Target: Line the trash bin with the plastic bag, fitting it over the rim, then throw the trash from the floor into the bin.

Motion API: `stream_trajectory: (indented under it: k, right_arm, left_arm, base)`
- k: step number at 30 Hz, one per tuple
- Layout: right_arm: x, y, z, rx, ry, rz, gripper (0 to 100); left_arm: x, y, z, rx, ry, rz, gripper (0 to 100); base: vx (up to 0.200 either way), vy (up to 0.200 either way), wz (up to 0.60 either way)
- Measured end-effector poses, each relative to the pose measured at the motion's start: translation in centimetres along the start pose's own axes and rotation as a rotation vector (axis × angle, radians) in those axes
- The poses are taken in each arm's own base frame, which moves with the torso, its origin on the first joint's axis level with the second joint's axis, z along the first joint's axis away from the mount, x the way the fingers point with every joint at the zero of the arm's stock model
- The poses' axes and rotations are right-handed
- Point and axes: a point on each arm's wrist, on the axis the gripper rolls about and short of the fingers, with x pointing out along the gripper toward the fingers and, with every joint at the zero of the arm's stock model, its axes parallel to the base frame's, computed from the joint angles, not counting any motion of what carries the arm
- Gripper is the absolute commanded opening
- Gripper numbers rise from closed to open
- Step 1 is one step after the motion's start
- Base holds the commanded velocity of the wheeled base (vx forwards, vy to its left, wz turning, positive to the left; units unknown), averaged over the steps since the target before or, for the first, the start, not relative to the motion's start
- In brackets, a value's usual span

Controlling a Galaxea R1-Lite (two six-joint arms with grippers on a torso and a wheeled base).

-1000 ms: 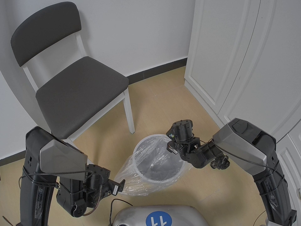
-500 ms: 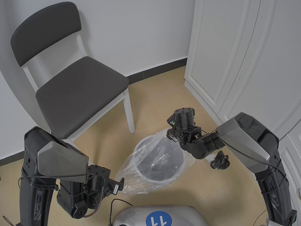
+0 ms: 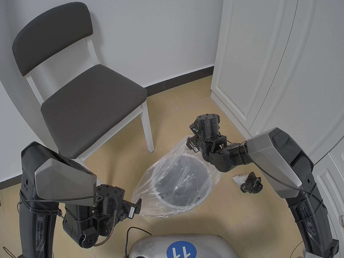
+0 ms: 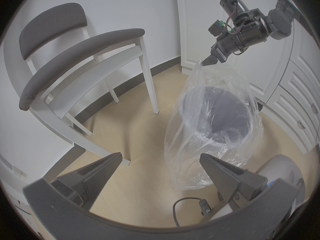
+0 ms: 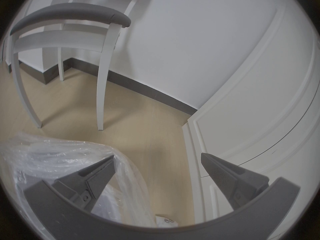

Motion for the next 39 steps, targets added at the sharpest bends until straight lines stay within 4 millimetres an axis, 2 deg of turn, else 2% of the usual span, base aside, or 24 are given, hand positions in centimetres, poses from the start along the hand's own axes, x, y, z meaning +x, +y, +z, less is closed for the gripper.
stream_trajectory:
  k: [9,16,22,29,34,39]
  right_arm:
    - [1.2,0.0,1.0,0.172,-0.056,-0.017,100]
    - [1.1,1.1,0.1,0.239,-0.030,0.016,100]
    - [-0.1,1.6,-1.1,0.294,0.020,0.069,100]
    - [-2.6,1.7,-1.8,0.472,0.089,0.104,100]
    - [-3.8,1.4,-1.6,0.556,0.107,0.108,100]
    - [-4.0,0.8,-2.0,0.613,0.127,0.097,100]
  left_arm:
    - [0.1,0.2,0.3,-0.009,-0.010,0.006,100]
    - [0.2,0.0,0.5,-0.016,-0.023,0.004,100]
    - [1.4,-0.9,2.1,-0.030,-0.104,-0.010,100]
    - [3.7,-2.6,4.8,0.019,-0.234,-0.026,100]
    - [5.1,-3.3,5.2,0.063,-0.242,-0.033,100]
    - [6.6,-3.9,5.5,0.098,-0.190,-0.038,100]
  base:
    - [0.000,0.000,0.00]
    - [0.000,0.000,0.00]
    - [0.000,0.000,0.00]
    - [0.000,0.000,0.00]
    - [0.000,0.000,0.00]
    - [0.000,0.000,0.00]
